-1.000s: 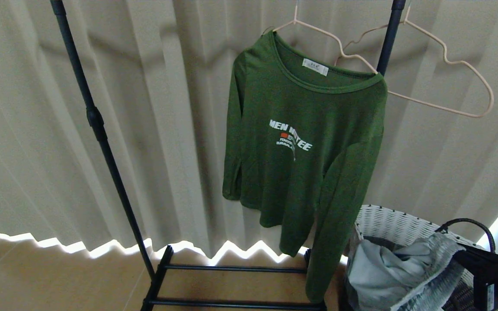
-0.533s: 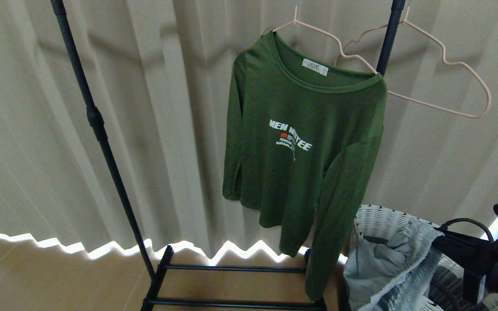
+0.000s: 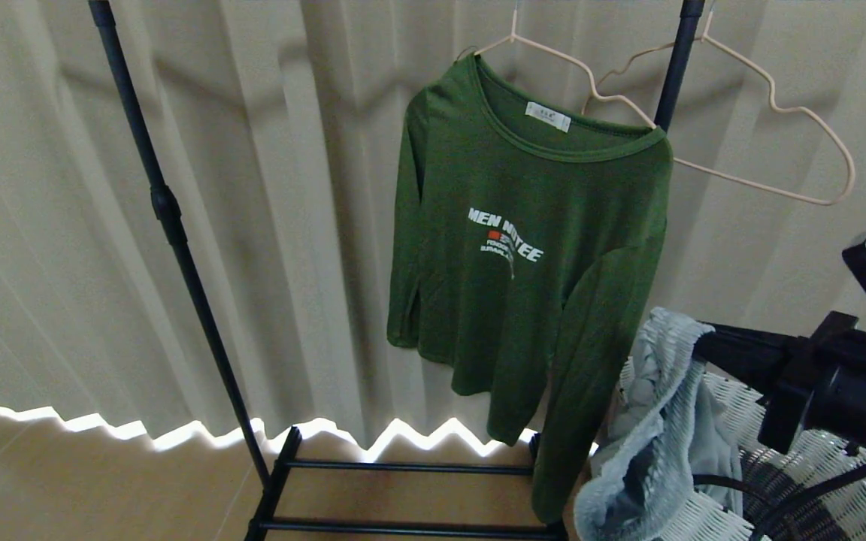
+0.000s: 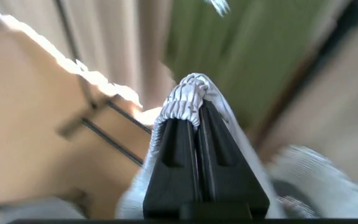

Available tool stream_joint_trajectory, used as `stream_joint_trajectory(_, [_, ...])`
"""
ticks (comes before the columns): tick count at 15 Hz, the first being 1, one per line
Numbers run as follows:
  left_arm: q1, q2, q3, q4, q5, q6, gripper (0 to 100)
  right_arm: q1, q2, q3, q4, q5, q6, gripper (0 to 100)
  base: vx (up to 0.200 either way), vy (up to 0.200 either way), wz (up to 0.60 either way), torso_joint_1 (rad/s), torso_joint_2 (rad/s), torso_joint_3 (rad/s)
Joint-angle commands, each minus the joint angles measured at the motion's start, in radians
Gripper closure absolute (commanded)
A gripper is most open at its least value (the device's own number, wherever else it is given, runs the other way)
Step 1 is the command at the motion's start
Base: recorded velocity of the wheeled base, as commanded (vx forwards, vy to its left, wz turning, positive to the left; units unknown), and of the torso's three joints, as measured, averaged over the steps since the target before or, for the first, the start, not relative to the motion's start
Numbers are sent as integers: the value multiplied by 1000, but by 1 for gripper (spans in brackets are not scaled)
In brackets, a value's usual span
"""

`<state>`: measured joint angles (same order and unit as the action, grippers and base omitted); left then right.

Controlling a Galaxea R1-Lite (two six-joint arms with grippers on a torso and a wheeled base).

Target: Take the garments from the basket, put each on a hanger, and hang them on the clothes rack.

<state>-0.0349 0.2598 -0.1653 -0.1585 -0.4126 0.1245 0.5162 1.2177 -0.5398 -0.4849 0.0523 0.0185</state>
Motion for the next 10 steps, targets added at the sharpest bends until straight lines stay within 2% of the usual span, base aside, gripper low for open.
stream_joint_trajectory(1, [-71, 484, -132, -236, -12, -6, 0, 53, 29, -65, -23, 0, 72, 100, 0, 0, 0, 0, 0, 0])
stream_joint_trajectory(2, [-92, 544, -141, -269, -11, -6, 0, 56, 33, -66, -44, 0, 84, 100, 0, 0, 0, 0, 0, 0])
stream_joint_trajectory(4, [-252, 791, -178, -403, 9, -16, 0, 59, 74, -60, -146, 0, 92, 100, 0, 0, 0, 0, 0, 0])
stream_joint_trajectory(5, [-330, 877, -186, -447, 51, -31, 0, 61, 89, -62, -175, 1, 93, 100, 0, 0, 0, 0, 0, 0])
stream_joint_trajectory(7, [-494, 1027, -207, -541, 189, -77, 0, 76, 105, -71, -213, 1, 95, 100, 0, 0, 0, 0, 0, 0])
stream_joint_trajectory(8, [-600, 1119, -223, -607, 270, -135, 0, 90, 109, -81, -222, 1, 95, 100, 0, 0, 0, 0, 0, 0])
stream_joint_trajectory(10, [-701, 1256, -255, -661, 307, -203, 0, 114, 108, -86, -225, 1, 97, 100, 0, 0, 0, 0, 0, 0])
